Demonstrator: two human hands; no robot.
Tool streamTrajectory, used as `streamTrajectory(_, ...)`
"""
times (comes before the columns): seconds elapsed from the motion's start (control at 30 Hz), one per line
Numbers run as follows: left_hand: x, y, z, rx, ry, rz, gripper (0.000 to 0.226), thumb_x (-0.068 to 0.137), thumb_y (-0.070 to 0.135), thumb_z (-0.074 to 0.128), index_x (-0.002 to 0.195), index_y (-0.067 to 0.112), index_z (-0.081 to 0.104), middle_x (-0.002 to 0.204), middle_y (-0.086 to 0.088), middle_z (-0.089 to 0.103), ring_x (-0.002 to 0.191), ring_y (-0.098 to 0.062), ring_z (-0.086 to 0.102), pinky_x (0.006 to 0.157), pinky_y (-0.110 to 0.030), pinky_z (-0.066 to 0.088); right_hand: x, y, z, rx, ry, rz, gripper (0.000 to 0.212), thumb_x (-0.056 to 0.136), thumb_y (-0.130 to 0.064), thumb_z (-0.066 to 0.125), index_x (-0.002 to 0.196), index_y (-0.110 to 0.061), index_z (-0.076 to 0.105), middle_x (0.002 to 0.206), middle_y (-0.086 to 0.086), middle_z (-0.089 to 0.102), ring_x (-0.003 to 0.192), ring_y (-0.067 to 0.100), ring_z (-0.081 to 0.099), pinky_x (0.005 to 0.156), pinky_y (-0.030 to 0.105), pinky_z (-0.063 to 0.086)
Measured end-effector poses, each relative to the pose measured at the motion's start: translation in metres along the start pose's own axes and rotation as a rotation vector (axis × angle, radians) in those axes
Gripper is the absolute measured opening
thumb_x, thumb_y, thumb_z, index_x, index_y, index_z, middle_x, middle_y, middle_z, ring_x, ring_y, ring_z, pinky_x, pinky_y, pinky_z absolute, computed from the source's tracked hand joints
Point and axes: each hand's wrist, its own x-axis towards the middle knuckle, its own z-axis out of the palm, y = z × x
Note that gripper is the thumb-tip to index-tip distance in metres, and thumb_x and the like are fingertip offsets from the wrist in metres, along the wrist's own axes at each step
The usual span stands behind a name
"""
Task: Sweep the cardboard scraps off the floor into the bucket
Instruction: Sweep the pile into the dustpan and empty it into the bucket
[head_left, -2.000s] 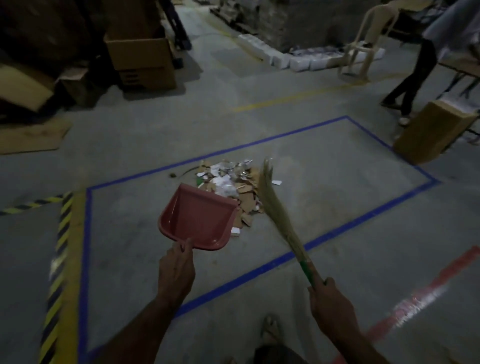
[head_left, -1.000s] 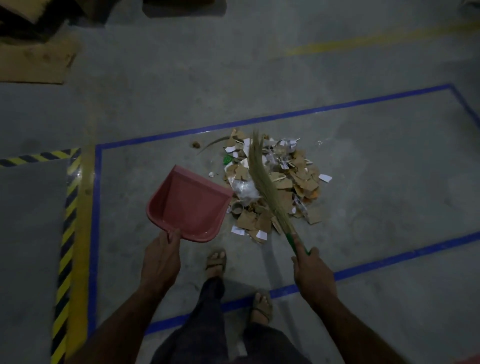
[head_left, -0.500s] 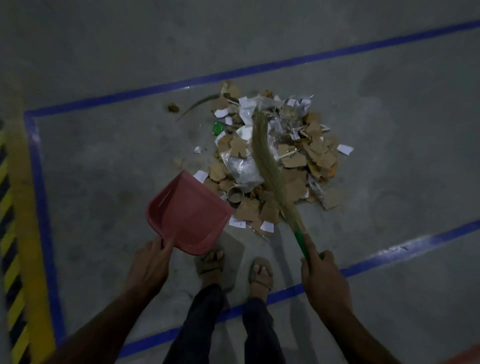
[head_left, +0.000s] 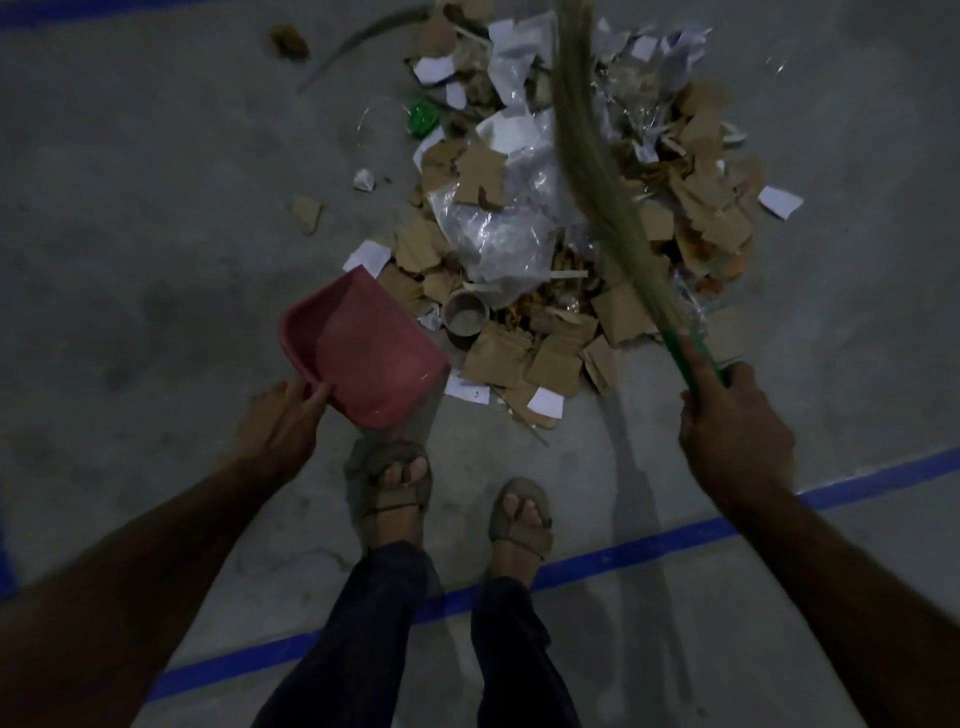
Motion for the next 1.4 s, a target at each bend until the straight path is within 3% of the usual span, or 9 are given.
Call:
streamTrajectory(0.27,0.059,0.01,0.011,-0.039,0.046,0.133,0.041,0.091,0.025,0.038,0.127,0.016,0.057,0.109,-0.02,0.061,0.081,-0.042,0.061,0.063,-0.046,0.05,0.051,0.035,0.032,-0.214,-0.181,-0.154,0.067,0.1,-0.023,0.046,0.154,-0.044,0.013,0.112,0.015,0.05,0.072,0.021,0.039,0.05,0.027,0.031)
streamTrajectory(0.4,0.07,0.019,0.012,-0.072,0.06,0.135,0.037,0.096,0.02,0.05,0.132,0.024,0.057,0.112,-0.015,0.061,0.086,-0.039,0.062,0.066,-0.045,0.05,0.041,0.028,0.04,-0.214,-0.268,-0.229,0.069,0.099,-0.023,0.048,0.156,-0.043,0.013,0.101,0.006,0.046,0.067,0.021,0.043,0.046,0.027,0.025)
streamTrajectory(0.5,0.073,0.024,0.017,-0.083,0.077,0.126,0.04,0.096,0.021,0.042,0.134,0.024,0.054,0.108,-0.015,0.061,0.086,-0.037,0.061,0.067,-0.043,0.05,0.025,0.027,0.049,-0.192,-0.29,-0.221,0.072,0.098,-0.024,0.052,0.156,-0.043,0.012,0.095,0.002,0.042,0.061,0.017,0.042,0.042,0.025,0.022)
streamTrajectory(0.63,0.079,0.034,0.022,-0.112,0.099,0.109,0.038,0.094,0.022,0.04,0.13,0.019,0.052,0.106,-0.017,0.057,0.087,-0.039,0.058,0.068,-0.044,0.049,0.0,0.035,0.066,-0.12,-0.329,-0.283,0.078,0.095,-0.023,0.058,0.154,-0.047,0.014,0.094,0.002,0.048,0.058,0.014,0.044,0.038,0.026,0.034)
streamTrajectory(0.73,0.088,0.047,0.021,-0.154,0.134,0.071,0.032,0.098,0.022,0.044,0.13,0.018,0.051,0.11,-0.018,0.057,0.092,-0.04,0.057,0.073,-0.044,0.046,-0.024,0.037,0.081,-0.073,-0.398,-0.336,0.086,0.096,-0.024,0.057,0.151,-0.054,-0.002,0.095,-0.001,0.048,0.061,0.01,0.044,0.044,0.029,0.048)
streamTrajectory(0.9,0.083,0.056,0.037,-0.189,0.132,0.065,0.048,0.095,0.014,0.059,0.139,0.021,0.043,0.109,-0.018,0.055,0.092,-0.041,0.056,0.07,-0.048,0.047,-0.069,0.017,0.091,-0.012,-0.39,-0.273,0.081,0.094,-0.021,0.056,0.156,-0.045,0.009,0.097,-0.002,0.043,0.066,0.013,0.046,0.044,0.034,0.048)
streamTrajectory(1.03,0.068,0.067,0.04,-0.167,0.113,0.042,0.054,0.095,0.014,0.057,0.145,0.018,0.04,0.111,-0.018,0.053,0.089,-0.041,0.056,0.068,-0.048,0.046,-0.096,-0.005,0.095,0.013,-0.397,-0.245,0.087,0.096,-0.019,0.054,0.155,-0.047,-0.002,0.098,-0.002,0.041,0.063,0.015,0.045,0.043,0.033,0.043)
streamTrajectory(1.27,0.025,0.093,0.006,-0.181,0.151,0.011,0.049,0.096,0.009,0.057,0.143,0.015,0.045,0.12,-0.024,0.055,0.094,-0.042,0.06,0.075,-0.05,0.051,-0.144,-0.023,0.077,0.039,-0.434,-0.159,0.092,0.098,-0.023,0.044,0.145,-0.05,-0.03,0.115,0.001,0.039,0.064,0.018,0.055,0.056,0.037,0.055)
streamTrajectory(1.4,-0.003,0.11,-0.036,-0.188,0.199,0.026,0.056,0.088,0.002,0.059,0.141,0.011,0.047,0.116,-0.025,0.055,0.092,-0.044,0.059,0.071,-0.051,0.049,-0.17,-0.025,0.042,0.051,-0.429,-0.117,0.09,0.098,-0.025,0.044,0.147,-0.046,-0.028,0.129,0.009,0.039,0.063,0.02,0.052,0.054,0.035,0.047)
